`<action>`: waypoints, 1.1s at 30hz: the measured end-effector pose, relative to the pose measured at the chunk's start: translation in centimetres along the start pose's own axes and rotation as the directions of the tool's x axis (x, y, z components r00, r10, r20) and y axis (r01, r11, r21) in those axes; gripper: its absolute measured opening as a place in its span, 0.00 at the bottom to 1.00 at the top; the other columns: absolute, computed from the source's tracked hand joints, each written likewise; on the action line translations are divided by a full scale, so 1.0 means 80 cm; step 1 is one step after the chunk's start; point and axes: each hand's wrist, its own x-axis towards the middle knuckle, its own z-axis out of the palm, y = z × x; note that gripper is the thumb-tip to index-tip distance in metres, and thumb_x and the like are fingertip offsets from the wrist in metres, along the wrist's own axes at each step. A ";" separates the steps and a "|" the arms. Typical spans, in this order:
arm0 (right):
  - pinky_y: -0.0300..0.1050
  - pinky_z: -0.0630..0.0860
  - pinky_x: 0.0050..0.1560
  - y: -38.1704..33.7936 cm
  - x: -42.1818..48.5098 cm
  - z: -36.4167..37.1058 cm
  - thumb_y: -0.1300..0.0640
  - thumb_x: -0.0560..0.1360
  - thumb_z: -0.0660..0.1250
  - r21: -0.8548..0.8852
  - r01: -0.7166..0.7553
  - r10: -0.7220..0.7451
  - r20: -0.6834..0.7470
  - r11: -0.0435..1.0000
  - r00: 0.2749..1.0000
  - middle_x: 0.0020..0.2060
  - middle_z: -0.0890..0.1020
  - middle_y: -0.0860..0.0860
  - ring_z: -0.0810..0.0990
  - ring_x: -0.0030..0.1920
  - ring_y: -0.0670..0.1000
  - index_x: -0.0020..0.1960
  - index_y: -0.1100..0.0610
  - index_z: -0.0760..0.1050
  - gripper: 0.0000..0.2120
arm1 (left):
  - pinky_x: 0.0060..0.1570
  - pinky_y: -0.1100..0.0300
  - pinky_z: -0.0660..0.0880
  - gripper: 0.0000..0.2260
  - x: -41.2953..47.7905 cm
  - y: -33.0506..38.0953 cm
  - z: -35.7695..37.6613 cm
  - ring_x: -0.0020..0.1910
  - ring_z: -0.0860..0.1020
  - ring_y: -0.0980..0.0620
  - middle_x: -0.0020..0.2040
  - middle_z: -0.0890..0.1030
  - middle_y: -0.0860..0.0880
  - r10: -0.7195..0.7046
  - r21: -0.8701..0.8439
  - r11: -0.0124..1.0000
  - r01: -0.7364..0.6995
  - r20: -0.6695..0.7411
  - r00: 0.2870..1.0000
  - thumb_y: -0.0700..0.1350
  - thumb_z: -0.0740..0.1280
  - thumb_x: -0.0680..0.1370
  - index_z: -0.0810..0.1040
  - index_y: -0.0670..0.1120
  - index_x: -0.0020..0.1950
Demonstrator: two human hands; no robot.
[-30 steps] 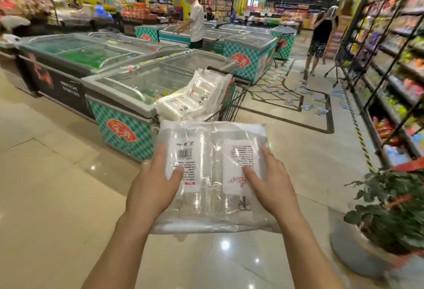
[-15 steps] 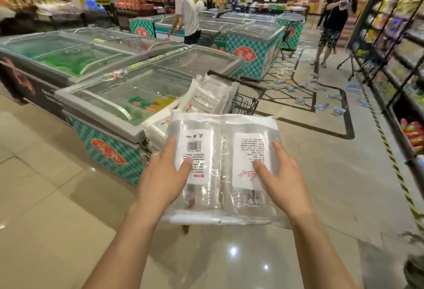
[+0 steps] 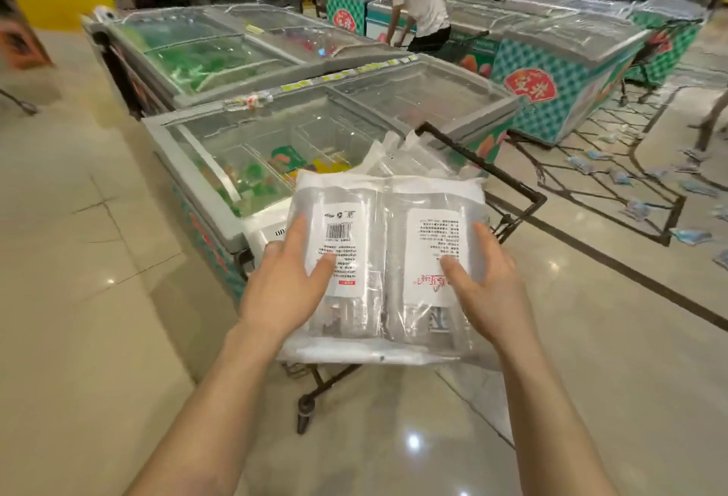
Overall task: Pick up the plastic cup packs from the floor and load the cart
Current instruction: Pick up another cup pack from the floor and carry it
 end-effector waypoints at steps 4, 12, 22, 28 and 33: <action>0.45 0.63 0.67 0.005 0.092 0.027 0.48 0.76 0.67 0.004 0.064 -0.064 0.109 0.998 0.992 0.73 0.67 0.51 0.65 0.71 0.50 0.77 0.48 0.57 0.34 | 0.60 0.48 0.69 0.32 0.054 -0.005 0.023 0.67 0.68 0.43 0.68 0.71 0.44 -0.103 -0.024 0.995 0.102 -0.035 0.994 0.62 0.57 0.77 0.49 0.57 0.78; 0.46 0.60 0.70 0.008 0.236 0.147 0.45 0.76 0.67 -0.002 0.150 -0.143 0.285 0.989 0.948 0.74 0.65 0.50 0.62 0.74 0.50 0.78 0.50 0.56 0.35 | 0.57 0.46 0.73 0.31 0.160 -0.083 0.064 0.64 0.70 0.43 0.65 0.75 0.45 -0.242 -0.022 0.970 0.241 -0.086 0.966 0.59 0.58 0.78 0.47 0.60 0.77; 0.40 0.55 0.69 0.002 0.389 0.276 0.47 0.77 0.66 0.000 0.127 -0.112 0.473 0.992 0.874 0.76 0.61 0.48 0.58 0.75 0.47 0.78 0.49 0.55 0.34 | 0.60 0.50 0.68 0.30 0.276 -0.143 0.099 0.67 0.67 0.44 0.68 0.71 0.44 -0.431 -0.079 0.901 0.426 -0.070 0.899 0.55 0.60 0.79 0.50 0.56 0.77; 0.42 0.56 0.69 0.019 0.441 0.354 0.47 0.78 0.66 0.027 0.111 -0.105 0.603 0.994 0.791 0.76 0.61 0.48 0.58 0.75 0.48 0.79 0.48 0.53 0.34 | 0.59 0.55 0.67 0.29 0.313 -0.169 0.119 0.68 0.67 0.45 0.72 0.68 0.46 -0.522 -0.041 0.853 0.521 -0.096 0.848 0.52 0.61 0.80 0.53 0.51 0.78; 0.45 0.53 0.72 0.048 0.459 0.409 0.47 0.80 0.62 -0.023 0.045 -0.014 0.733 0.999 0.680 0.78 0.55 0.50 0.53 0.77 0.51 0.79 0.48 0.48 0.34 | 0.55 0.50 0.74 0.31 0.330 -0.201 0.159 0.59 0.75 0.41 0.61 0.76 0.39 -0.658 0.037 0.751 0.659 -0.036 0.752 0.55 0.62 0.79 0.51 0.52 0.78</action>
